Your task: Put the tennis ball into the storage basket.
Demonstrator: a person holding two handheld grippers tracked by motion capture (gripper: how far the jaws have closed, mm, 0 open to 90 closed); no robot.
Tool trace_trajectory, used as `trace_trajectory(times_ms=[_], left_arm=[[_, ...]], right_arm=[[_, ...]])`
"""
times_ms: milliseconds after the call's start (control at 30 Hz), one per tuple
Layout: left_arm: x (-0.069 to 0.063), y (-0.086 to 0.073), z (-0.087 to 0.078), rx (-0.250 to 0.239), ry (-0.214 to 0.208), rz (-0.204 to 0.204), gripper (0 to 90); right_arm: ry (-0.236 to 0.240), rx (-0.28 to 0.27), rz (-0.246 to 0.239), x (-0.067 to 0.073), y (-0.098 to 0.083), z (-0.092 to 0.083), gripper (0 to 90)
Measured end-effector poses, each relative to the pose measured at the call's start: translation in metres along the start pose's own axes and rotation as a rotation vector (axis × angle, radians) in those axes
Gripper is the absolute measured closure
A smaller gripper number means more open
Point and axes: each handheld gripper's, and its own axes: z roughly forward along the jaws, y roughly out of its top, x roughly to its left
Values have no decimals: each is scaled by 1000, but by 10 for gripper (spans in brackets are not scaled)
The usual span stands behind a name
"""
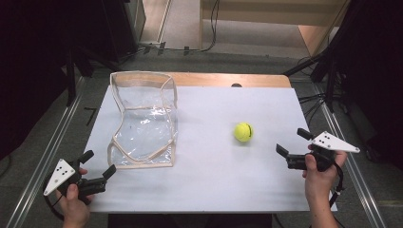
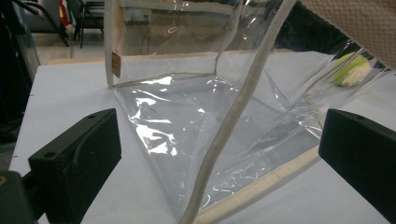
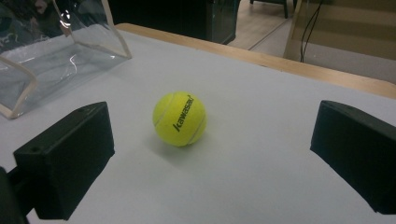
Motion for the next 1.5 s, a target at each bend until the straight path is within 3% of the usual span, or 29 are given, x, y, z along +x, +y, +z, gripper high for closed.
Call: trace_trajectory(times_ms=[933,1500], left_arm=[[-1,0,-1,-6,-3,8,0],[0,0,-1,-8,-3,5,0]], right_arm=[[70,87,-49,7,23,44,0],[120,184,-88,6,35,69,0]])
